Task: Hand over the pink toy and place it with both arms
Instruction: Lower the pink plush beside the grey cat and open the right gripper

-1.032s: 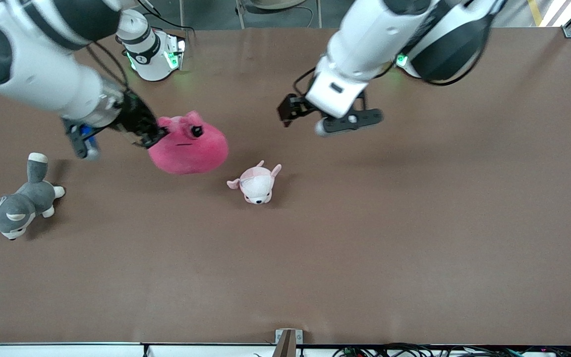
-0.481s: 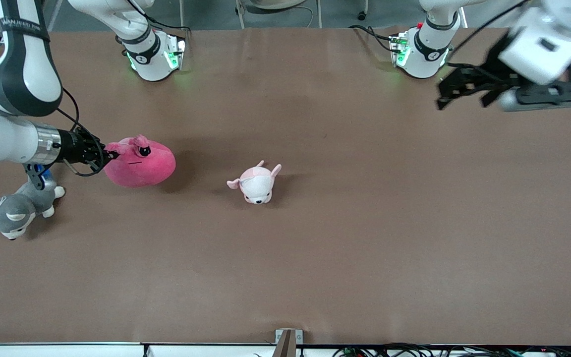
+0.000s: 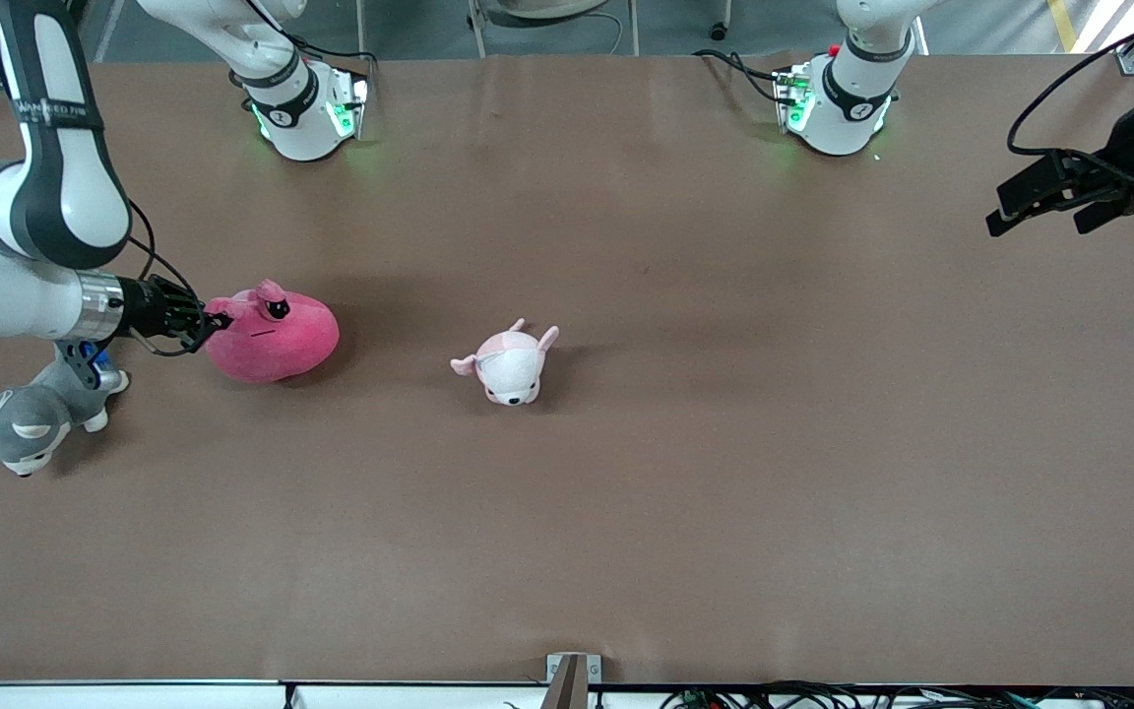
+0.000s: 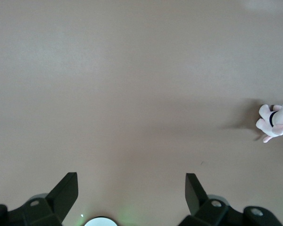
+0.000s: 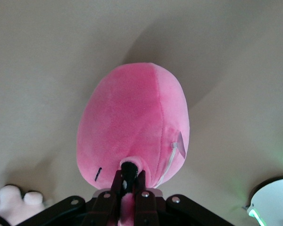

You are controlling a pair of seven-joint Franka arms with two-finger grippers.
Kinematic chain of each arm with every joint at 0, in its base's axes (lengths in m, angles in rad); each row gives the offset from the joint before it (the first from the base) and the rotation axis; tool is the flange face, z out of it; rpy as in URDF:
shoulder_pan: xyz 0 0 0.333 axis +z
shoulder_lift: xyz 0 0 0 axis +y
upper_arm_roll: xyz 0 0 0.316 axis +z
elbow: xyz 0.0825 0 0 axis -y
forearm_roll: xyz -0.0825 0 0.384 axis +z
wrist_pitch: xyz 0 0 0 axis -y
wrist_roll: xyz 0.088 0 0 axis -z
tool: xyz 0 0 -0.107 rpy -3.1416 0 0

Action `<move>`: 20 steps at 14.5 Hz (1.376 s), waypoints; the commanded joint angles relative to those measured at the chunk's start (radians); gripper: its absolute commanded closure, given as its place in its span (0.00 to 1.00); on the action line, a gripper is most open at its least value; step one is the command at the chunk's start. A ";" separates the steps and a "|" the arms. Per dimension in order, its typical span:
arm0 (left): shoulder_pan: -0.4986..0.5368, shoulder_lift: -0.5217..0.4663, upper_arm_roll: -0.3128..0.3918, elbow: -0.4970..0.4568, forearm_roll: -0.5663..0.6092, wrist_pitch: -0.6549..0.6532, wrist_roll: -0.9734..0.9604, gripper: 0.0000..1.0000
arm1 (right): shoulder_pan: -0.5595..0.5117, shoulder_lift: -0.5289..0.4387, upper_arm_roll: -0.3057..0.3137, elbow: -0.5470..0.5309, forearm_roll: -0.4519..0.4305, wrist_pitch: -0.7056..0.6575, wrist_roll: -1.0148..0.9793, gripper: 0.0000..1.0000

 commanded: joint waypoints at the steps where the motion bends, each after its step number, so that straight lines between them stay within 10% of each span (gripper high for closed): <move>1: 0.015 -0.037 -0.007 -0.030 0.041 0.007 0.036 0.00 | -0.041 0.031 0.018 0.003 0.013 0.019 -0.084 0.06; 13: 0.014 -0.153 0.028 -0.148 0.033 0.085 0.073 0.00 | -0.042 0.033 0.020 0.335 -0.289 -0.056 -0.629 0.00; 20: 0.015 -0.104 0.030 -0.107 0.028 0.083 0.071 0.00 | -0.032 0.033 0.024 0.543 -0.290 -0.269 -0.642 0.00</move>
